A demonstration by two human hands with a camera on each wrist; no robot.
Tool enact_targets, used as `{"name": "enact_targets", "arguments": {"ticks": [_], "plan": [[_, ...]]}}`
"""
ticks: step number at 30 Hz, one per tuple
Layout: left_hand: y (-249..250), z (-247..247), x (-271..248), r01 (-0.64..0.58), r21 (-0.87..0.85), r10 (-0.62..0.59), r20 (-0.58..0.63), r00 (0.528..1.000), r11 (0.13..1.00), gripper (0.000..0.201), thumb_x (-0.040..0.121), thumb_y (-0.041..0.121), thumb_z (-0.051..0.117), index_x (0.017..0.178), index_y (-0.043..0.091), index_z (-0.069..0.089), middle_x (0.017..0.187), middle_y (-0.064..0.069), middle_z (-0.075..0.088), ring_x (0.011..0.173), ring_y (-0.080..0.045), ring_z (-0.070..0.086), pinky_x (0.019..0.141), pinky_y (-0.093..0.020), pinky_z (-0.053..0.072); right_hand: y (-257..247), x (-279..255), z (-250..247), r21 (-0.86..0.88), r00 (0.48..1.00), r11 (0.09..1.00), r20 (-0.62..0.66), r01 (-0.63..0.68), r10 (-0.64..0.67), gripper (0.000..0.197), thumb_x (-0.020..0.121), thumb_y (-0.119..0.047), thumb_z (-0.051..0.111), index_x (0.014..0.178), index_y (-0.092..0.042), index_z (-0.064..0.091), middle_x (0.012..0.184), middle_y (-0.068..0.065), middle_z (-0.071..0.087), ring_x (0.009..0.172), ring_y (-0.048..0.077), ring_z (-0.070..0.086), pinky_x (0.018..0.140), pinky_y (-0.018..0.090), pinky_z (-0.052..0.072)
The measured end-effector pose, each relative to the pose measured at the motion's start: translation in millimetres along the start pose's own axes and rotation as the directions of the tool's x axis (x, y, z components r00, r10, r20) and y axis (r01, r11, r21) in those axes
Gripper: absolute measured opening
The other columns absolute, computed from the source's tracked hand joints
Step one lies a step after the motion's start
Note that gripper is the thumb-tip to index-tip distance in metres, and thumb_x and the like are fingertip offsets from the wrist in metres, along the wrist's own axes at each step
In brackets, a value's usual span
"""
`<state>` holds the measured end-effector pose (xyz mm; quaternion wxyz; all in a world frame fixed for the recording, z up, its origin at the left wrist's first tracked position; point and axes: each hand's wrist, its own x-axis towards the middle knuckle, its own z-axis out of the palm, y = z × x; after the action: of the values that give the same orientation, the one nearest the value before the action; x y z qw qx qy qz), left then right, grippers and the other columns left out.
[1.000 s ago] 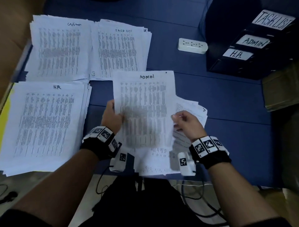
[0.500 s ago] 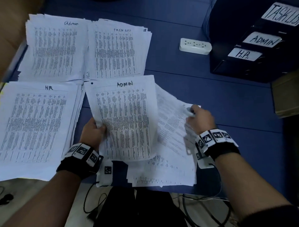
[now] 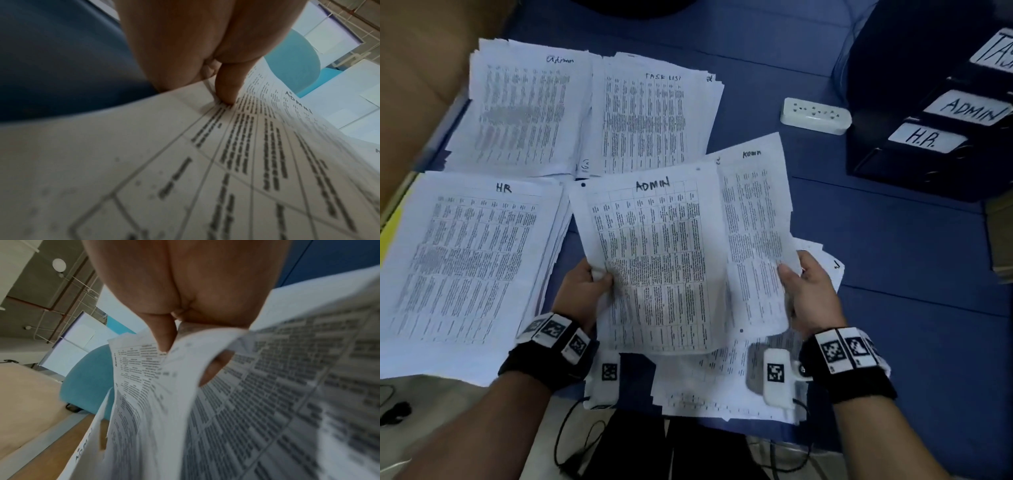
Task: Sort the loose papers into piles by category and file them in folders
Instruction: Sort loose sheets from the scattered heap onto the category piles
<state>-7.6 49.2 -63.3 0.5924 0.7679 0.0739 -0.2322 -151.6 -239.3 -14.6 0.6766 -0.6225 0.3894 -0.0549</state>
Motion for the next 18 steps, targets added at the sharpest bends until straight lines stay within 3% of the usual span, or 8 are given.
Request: {"name": "enact_targets", "arguments": {"ticks": [2,4,7,9,11,12,15,18], "plan": [[-1.6,-2.2,1.2,0.006,-0.009,-0.006,-0.006,1.0,1.0,0.03,0.091,-0.007,0.049,0.095,0.02,0.063,0.093,-0.001,0.07,0.088,-0.02,0.066,0.08,-0.037,0.051,-0.6,-0.7,8.4,0.016,1.0,1.0,0.019,-0.01,0.01,0.022,0.101,-0.008,0.048,0.109,-0.02,0.064,0.106,0.005,0.074,0.099,0.027,0.07,0.091,0.046,0.054],[-1.9,-3.2,2.8,0.008,-0.034,-0.008,-0.003,1.0,0.999,0.031,0.091,-0.006,0.05,0.095,0.021,0.063,0.095,-0.001,0.07,0.09,-0.021,0.065,0.081,-0.037,0.051,0.3,1.1,13.4,0.021,0.999,0.999,0.022,-0.028,0.028,0.022,0.101,-0.009,0.047,0.111,-0.02,0.063,0.107,0.004,0.074,0.101,0.026,0.069,0.092,0.046,0.053],[0.2,-1.9,3.2,0.027,-0.082,-0.025,0.03,0.999,0.996,0.033,0.091,-0.01,0.047,0.093,0.02,0.061,0.081,0.008,0.073,0.081,-0.014,0.068,0.07,-0.029,0.052,4.3,2.1,23.8,0.013,0.996,0.996,0.035,-0.083,0.082,0.035,0.099,-0.02,0.053,0.134,-0.02,0.054,0.109,0.003,0.07,0.105,0.026,0.065,0.104,0.047,0.045],[1.4,-2.5,2.7,0.037,-0.099,-0.031,0.068,0.997,0.994,0.035,0.091,-0.011,0.046,0.097,0.02,0.062,0.084,0.009,0.074,0.081,-0.009,0.069,0.069,-0.026,0.053,8.6,-0.9,35.7,-0.007,0.989,0.993,0.081,-0.121,0.121,0.043,0.096,-0.026,0.057,0.139,-0.022,0.049,0.117,-0.009,0.064,0.112,0.016,0.06,0.109,0.044,0.04],[0.9,-4.7,2.5,0.029,-0.096,-0.02,0.086,0.996,0.995,0.036,0.09,-0.011,0.048,0.102,0.02,0.062,0.092,0.006,0.073,0.088,-0.013,0.069,0.076,-0.03,0.053,5.9,-8.9,52.5,-0.062,0.969,0.988,0.193,-0.143,0.153,0.025,0.099,-0.014,0.05,0.12,-0.022,0.063,0.113,-0.014,0.068,0.106,0.009,0.064,0.096,0.034,0.049],[-0.1,-5.7,2.6,0.024,-0.087,-0.017,0.088,0.996,0.996,0.036,0.09,-0.01,0.05,0.102,0.021,0.062,0.096,0.005,0.072,0.091,-0.015,0.068,0.08,-0.034,0.053,5.5,-11.8,60.3,-0.091,0.953,0.987,0.26,-0.135,0.154,0.03,0.099,-0.006,0.044,0.111,-0.022,0.066,0.107,-0.009,0.072,0.096,0.009,0.068,0.086,0.03,0.053],[-1.0,-6.3,3.2,0.026,-0.102,-0.021,0.054,0.998,0.994,0.033,0.09,-0.009,0.052,0.1,0.02,0.06,0.098,0.0,0.068,0.09,-0.017,0.066,0.084,-0.038,0.052,1.7,-16.5,72.2,-0.241,0.943,0.969,0.31,-0.043,0.119,0.034,0.1,-0.006,0.039,0.108,-0.023,0.067,0.096,0.003,0.074,0.068,0.003,0.065,0.057,0.016,0.046],[-3.1,-7.0,4.5,0.031,-0.184,-0.024,0.039,0.999,0.982,0.031,0.092,-0.009,0.048,0.104,0.018,0.058,0.099,-0.001,0.068,0.09,-0.016,0.066,0.078,-0.034,0.052,-2.3,-12.3,60.7,-0.342,0.984,0.94,0.169,0.013,0.048,0.015,0.098,-0.025,0.055,0.107,-0.022,0.066,0.092,0.004,0.072,0.077,0.017,0.064,0.062,0.02,0.049]]}}
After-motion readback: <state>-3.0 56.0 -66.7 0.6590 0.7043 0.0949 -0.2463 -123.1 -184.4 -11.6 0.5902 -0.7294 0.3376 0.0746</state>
